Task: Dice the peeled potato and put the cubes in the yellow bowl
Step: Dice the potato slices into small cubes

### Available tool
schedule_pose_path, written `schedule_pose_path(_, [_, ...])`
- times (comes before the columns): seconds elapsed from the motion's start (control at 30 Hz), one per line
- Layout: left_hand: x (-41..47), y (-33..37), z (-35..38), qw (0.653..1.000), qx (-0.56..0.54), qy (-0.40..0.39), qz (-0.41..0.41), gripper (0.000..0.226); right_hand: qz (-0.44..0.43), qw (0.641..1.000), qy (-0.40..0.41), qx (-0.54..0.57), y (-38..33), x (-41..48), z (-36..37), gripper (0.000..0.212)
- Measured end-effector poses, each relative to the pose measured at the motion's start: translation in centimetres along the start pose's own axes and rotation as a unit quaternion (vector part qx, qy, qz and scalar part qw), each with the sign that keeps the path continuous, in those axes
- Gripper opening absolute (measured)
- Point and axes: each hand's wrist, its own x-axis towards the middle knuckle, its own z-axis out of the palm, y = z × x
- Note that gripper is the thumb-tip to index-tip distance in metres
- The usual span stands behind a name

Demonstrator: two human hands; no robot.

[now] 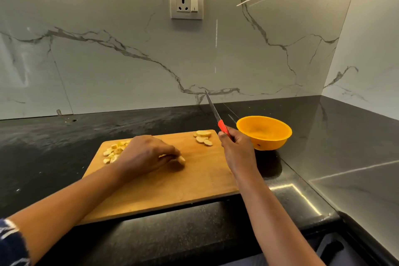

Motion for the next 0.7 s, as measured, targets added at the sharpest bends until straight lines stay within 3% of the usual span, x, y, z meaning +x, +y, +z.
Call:
schedule_pose_path(0.03, [-0.1,-0.4,0.1,1.0,-0.004,-0.011,0.008,0.019,0.0,1.0,0.001,-0.006,-0.1,-0.1,-0.1,0.037])
schedule_pose_path(0.1, [-0.3,-1.0,0.3,0.998,-0.004,-0.057,0.01,0.034,0.0,1.0,0.001,-0.02,-0.3,-0.3,-0.2,0.036])
schedule_pose_path(0.23, [-1.2,-1.6,-0.5,0.995,-0.072,-0.052,-0.039,0.044,0.001,0.998,-0.02,-0.059,-0.2,-0.5,0.0,0.038])
schedule_pose_path(0.37, [-2.6,-1.1,-0.6,0.992,-0.09,-0.065,-0.051,0.032,-0.004,0.989,-0.057,-0.134,-0.2,-0.8,0.3,0.039])
schedule_pose_path(0.5, [-3.3,-0.4,-0.6,0.995,-0.044,-0.091,0.002,0.058,-0.055,0.963,-0.076,-0.253,-0.7,-1.9,0.0,0.043])
schedule_pose_path(0.6, [-3.1,-0.2,-0.7,0.991,-0.041,-0.13,-0.005,0.074,-0.093,0.937,-0.113,-0.317,-1.0,-3.3,-0.4,0.046])
schedule_pose_path(0.7, [-3.0,-0.1,-0.8,0.987,-0.027,-0.159,-0.005,0.077,-0.13,0.913,-0.148,-0.357,-1.3,-4.8,-0.7,0.045])
